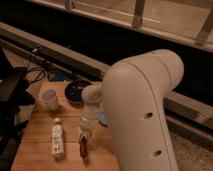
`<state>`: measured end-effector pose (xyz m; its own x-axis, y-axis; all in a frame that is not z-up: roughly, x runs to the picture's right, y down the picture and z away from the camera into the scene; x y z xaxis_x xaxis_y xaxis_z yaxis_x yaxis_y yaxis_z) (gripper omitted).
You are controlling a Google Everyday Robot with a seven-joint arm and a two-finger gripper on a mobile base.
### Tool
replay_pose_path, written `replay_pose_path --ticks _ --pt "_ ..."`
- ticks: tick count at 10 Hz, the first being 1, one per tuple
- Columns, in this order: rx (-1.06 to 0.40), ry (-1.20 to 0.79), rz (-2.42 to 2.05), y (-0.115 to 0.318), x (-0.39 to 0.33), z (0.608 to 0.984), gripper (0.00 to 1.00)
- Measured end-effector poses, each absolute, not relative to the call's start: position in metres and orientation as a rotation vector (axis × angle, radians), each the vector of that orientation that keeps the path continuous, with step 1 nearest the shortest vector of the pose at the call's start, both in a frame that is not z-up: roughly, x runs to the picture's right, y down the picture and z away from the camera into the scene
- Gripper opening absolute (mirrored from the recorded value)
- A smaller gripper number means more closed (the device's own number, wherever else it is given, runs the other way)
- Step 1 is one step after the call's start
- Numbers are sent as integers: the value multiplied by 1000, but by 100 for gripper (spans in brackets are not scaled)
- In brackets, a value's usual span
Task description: Drag the pepper across the table
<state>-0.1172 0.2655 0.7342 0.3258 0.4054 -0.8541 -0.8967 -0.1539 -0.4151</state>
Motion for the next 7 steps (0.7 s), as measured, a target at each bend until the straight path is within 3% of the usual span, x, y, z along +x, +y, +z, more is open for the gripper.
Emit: replay_pose_path --ticks 7 --pt "-1324 460 973 287 -204 705 7"
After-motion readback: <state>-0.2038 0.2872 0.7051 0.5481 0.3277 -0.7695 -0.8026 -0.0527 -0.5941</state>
